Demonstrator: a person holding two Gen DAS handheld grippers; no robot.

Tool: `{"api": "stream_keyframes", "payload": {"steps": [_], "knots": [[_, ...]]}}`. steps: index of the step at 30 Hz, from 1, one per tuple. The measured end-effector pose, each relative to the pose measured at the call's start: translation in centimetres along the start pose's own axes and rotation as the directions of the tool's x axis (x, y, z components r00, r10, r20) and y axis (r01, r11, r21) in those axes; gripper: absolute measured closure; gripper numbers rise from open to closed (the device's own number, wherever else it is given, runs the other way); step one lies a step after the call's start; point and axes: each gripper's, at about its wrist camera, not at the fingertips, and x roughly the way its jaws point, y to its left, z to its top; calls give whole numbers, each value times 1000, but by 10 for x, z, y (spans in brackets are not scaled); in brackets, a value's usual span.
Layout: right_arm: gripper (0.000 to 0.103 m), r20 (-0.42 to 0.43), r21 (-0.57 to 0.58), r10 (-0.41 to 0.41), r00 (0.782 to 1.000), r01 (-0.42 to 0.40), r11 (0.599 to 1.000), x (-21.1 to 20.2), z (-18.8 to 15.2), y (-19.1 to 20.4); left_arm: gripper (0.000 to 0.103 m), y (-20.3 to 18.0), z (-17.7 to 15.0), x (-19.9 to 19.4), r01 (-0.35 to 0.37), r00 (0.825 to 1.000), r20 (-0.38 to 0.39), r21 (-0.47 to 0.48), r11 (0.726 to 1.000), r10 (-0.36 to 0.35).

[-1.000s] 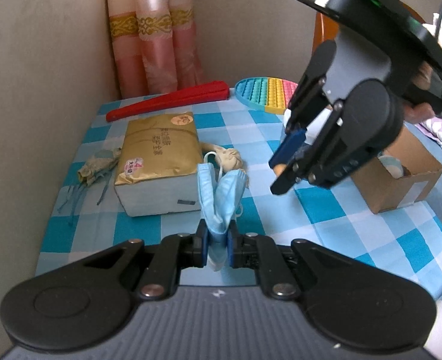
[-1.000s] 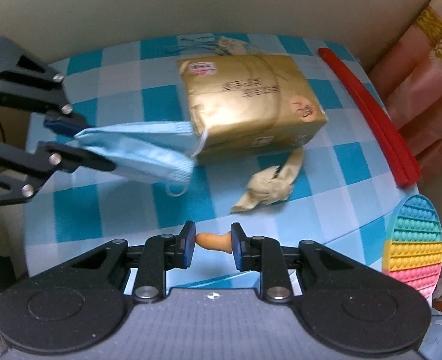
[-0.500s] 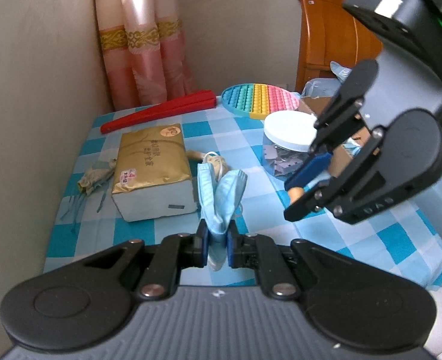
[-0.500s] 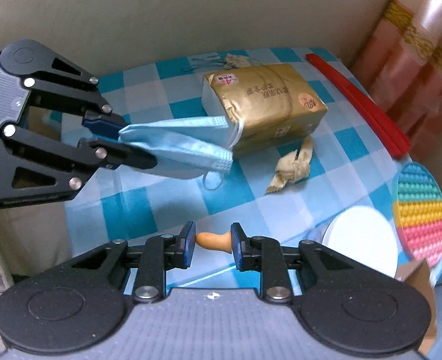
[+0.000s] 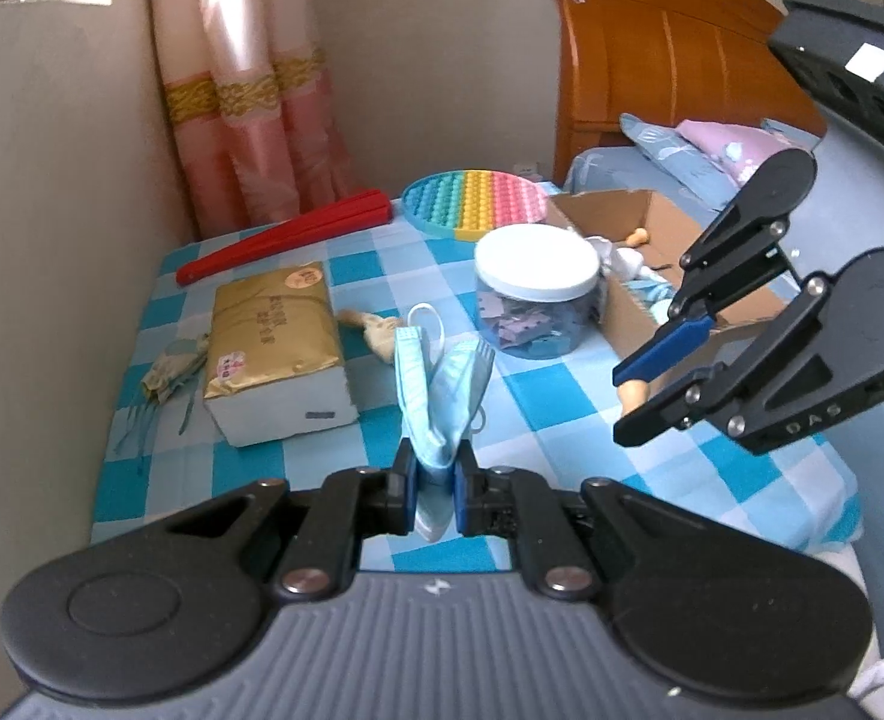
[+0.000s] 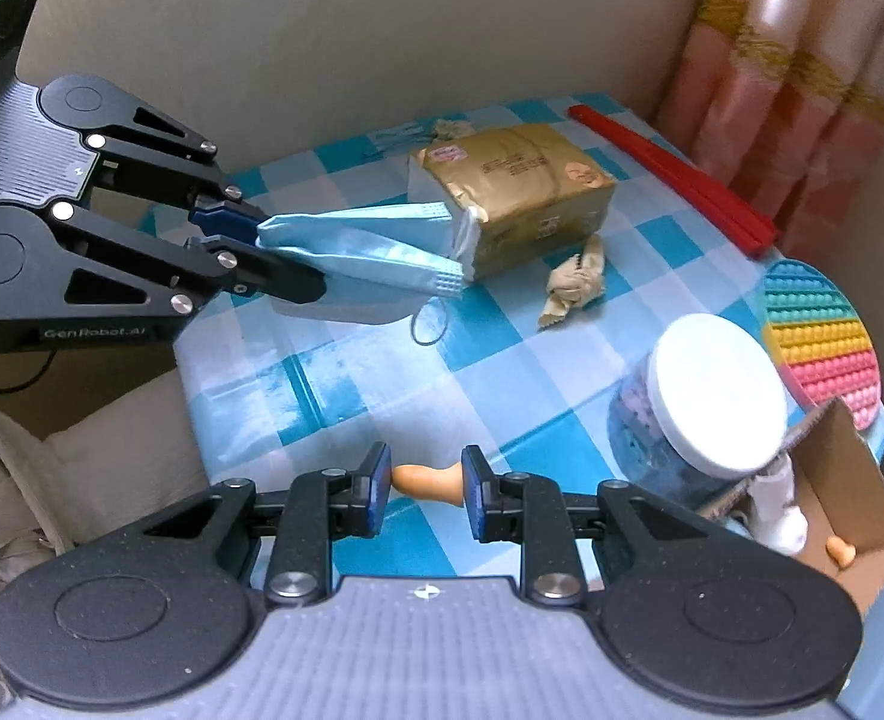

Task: Organize soft objects
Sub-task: 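Carry the earplug into the box with the right tool while the left tool drops the mask there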

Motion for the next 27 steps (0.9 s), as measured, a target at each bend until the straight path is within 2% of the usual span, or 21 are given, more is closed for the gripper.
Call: {"api": "stream_keyframes", "payload": {"steps": [8, 16, 23, 27], "knots": [[74, 55, 87, -47, 997, 42, 995, -28, -24, -18, 94, -19, 17, -13, 88, 996, 7, 43, 995, -89], [74, 78, 207, -121, 990, 103, 973, -57, -43, -60, 94, -38, 45, -12, 117, 991, 46, 103, 988, -123], [73, -2, 232, -186, 983, 182, 956, -55, -51, -94, 94, -55, 68, -4, 131, 987, 66, 164, 978, -144], [73, -65, 231, -183, 981, 193, 954, -44, -59, -107, 94, -64, 79, 5, 136, 986, 70, 195, 971, -152]]}}
